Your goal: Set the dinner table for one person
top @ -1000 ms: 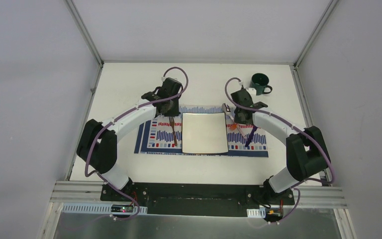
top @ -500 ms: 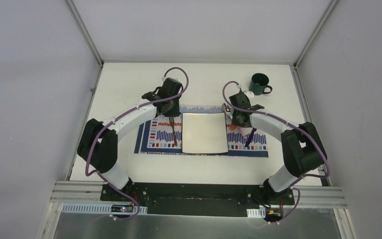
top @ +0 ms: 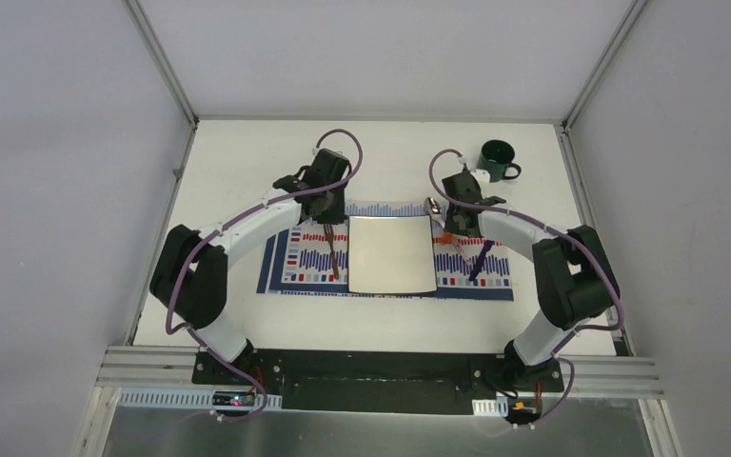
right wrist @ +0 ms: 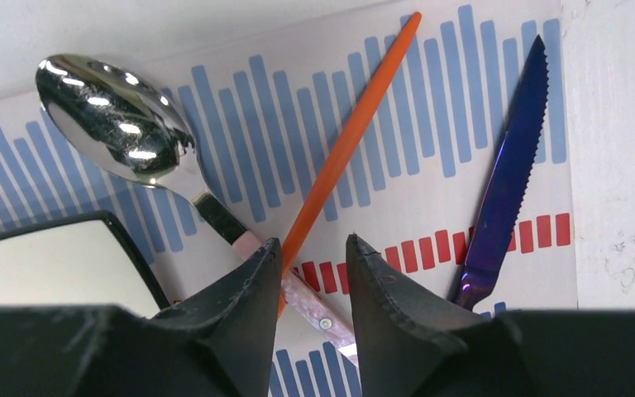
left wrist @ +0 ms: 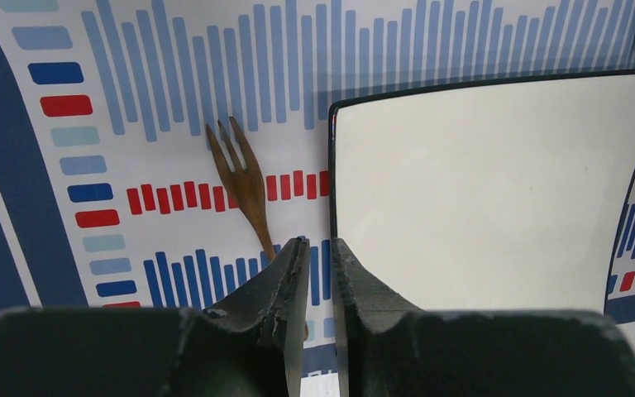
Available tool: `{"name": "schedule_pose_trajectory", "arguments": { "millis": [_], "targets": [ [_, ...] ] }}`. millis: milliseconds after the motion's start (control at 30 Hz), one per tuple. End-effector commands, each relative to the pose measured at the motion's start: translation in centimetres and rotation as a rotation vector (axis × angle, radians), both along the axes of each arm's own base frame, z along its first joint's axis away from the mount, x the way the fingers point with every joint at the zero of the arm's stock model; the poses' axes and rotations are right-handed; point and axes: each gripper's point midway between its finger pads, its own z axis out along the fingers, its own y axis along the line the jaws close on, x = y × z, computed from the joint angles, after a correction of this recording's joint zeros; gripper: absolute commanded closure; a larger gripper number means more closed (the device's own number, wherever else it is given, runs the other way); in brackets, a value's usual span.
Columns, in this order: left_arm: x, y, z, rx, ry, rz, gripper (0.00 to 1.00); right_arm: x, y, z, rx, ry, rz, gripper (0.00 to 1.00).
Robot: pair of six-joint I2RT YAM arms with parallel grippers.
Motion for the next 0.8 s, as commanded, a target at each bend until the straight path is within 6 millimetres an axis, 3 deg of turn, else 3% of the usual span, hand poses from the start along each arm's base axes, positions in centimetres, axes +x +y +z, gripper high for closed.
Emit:
{"name": "schedule_pose_trajectory", "arguments": {
  "millis": [0, 333, 533, 633, 700, 767],
  "targets": [
    [1.2, -0.9, 1.4, -0.023, -0.046, -0.025, 0.83, 2.3, 0.0, 0.9, 0.014, -0.062, -0.040, 0.62],
    [1.4, -1.3, 0.9, -0.024, -0.032, -0.038, 0.83, 3.1, 0.1, -0.3, 0.029, -0.056, -0.051, 0.62],
    [1.4, -1.3, 0.7, -0.018, -0.030, -0.041, 0.84, 3.6, 0.1, 0.1, 0.038, -0.077, -0.055, 0.62],
    [1.4, -1.5, 0.6, -0.024, -0.026, -0.046, 0.84, 3.7, 0.1, -0.8, 0.028, -0.042, -0.053, 0.62],
    [1.5, -1.5, 0.6, -0.024, -0.025, -0.047, 0.84, 3.6, 0.3, -1.3, 0.037, -0.030, -0.055, 0.68],
    [1.4, -1.4, 0.6, -0.021, -0.027, -0.047, 0.84, 3.5, 0.4, -1.4, 0.044, -0.025, -0.054, 0.85]
  ]
}}
